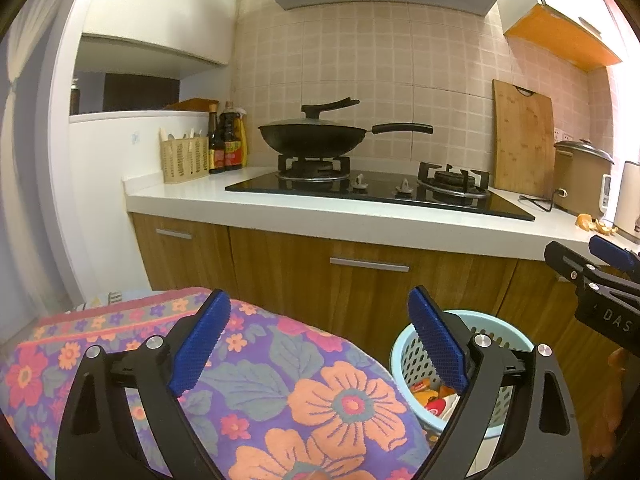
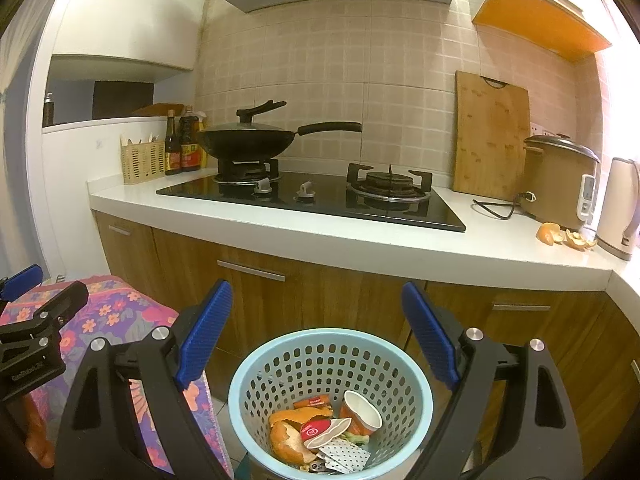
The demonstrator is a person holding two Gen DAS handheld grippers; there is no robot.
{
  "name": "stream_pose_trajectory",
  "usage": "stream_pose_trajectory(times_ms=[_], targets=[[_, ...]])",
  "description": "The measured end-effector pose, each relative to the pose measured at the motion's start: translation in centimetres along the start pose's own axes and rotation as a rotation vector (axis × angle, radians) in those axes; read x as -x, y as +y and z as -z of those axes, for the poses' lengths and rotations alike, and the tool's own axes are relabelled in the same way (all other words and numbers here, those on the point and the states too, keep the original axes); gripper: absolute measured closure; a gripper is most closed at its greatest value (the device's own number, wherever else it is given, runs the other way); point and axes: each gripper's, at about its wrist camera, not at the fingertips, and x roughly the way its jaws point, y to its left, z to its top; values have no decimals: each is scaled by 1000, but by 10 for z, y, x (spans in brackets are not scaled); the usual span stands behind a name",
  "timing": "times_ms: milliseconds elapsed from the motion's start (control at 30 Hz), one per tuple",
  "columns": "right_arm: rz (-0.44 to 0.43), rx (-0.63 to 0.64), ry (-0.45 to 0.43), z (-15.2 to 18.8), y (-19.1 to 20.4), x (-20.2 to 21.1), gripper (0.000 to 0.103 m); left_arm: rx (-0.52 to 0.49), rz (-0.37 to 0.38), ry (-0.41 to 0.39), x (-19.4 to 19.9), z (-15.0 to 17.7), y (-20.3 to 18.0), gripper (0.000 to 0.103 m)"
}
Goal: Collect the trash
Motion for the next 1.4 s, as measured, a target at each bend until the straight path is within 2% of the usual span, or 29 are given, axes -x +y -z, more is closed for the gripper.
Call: stream_pose_trajectory(times_ms=[967,1400], targets=[[-9,-5,18,4,-4,-4,21,-11,-20,3,-1,-1,-4,14],[-10,-6,24,6,-5,-6,21,-12,-26,23,-4,0,-4,11]])
